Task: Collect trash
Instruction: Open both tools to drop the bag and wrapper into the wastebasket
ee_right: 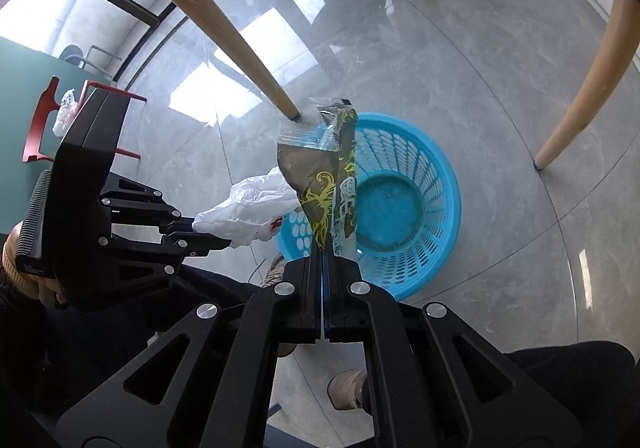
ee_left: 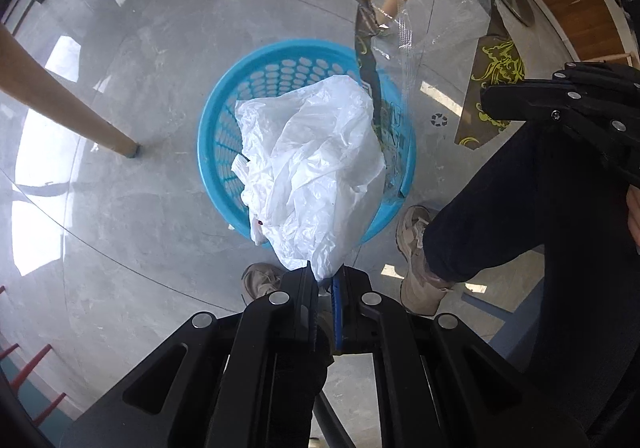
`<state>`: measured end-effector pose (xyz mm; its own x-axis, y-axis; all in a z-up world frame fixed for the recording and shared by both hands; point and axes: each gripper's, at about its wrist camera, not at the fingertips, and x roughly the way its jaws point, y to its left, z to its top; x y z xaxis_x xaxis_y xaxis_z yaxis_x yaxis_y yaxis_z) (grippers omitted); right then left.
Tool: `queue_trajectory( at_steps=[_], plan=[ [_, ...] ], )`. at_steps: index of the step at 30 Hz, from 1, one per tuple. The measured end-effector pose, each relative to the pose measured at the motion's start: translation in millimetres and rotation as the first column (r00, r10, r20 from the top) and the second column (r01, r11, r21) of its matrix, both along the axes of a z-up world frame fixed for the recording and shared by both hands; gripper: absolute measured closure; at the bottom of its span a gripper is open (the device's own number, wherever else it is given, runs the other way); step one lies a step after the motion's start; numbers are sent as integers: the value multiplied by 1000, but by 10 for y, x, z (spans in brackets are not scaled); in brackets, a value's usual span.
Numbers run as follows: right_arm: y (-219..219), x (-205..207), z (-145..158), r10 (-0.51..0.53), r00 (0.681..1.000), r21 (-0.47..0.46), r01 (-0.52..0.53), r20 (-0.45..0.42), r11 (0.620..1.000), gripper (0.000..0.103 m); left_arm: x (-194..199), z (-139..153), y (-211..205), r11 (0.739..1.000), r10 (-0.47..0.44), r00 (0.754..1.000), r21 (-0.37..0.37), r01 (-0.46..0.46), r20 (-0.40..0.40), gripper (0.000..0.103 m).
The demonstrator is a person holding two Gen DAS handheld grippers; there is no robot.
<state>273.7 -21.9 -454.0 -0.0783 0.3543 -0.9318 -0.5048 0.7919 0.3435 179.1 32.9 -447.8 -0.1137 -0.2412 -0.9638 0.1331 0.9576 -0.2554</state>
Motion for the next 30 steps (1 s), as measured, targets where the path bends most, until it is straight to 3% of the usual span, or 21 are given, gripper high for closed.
queue_trajectory(
  at_steps=[4, 7, 8, 10, 12, 13, 14, 15, 16, 19, 30],
  plan=[
    [55, 182, -354, 10, 999, -69, -13, -52, 998, 103, 97, -248, -6, 1000, -16, 999, -16, 15, -47, 98],
    [77, 249, -408, -12, 998, -94, 6, -69, 996, 103, 137, -358, -22, 999, -38, 997, 7, 38, -62, 94],
    [82, 248, -422, -14, 997, -101, 6, -73, 995, 103, 147, -368, -17, 999, -43, 997, 20, 44, -60, 83],
    [93, 273, -477, -27, 996, -115, 16, -89, 993, 103, 164, -376, -15, 999, -48, 997, 10, 49, -53, 48],
    [86, 293, -554, -41, 994, -144, 25, -106, 989, 99, 193, -370, -6, 999, -52, 998, -2, 52, -41, 44],
    [77, 299, -580, -45, 993, -161, 28, -106, 987, 82, 223, -414, -4, 999, -55, 998, 1, 55, -36, 37],
    [61, 311, -604, -48, 993, -169, 30, -105, 985, 44, 236, -402, -10, 998, -59, 998, 4, 59, -31, 32],
    [40, 316, -594, -54, 995, -172, 38, -86, 984, 21, 244, -397, -25, 998, -63, 998, 6, 63, -24, 22],
    [28, 317, -543, -67, 997, -173, 59, -39, 983, 11, 245, -382, -23, 998, -61, 998, 1, 61, -18, 17],
    [21, 364, -506, -70, 998, -167, 68, -3, 984, 9, 256, -338, -19, 999, -47, 999, -18, 46, -12, 10],
    [16, 387, -468, -97, 995, -162, 93, -19, 982, 9, 255, -115, 41, 999, -34, 999, -20, 35, 43, 6]
  ],
)
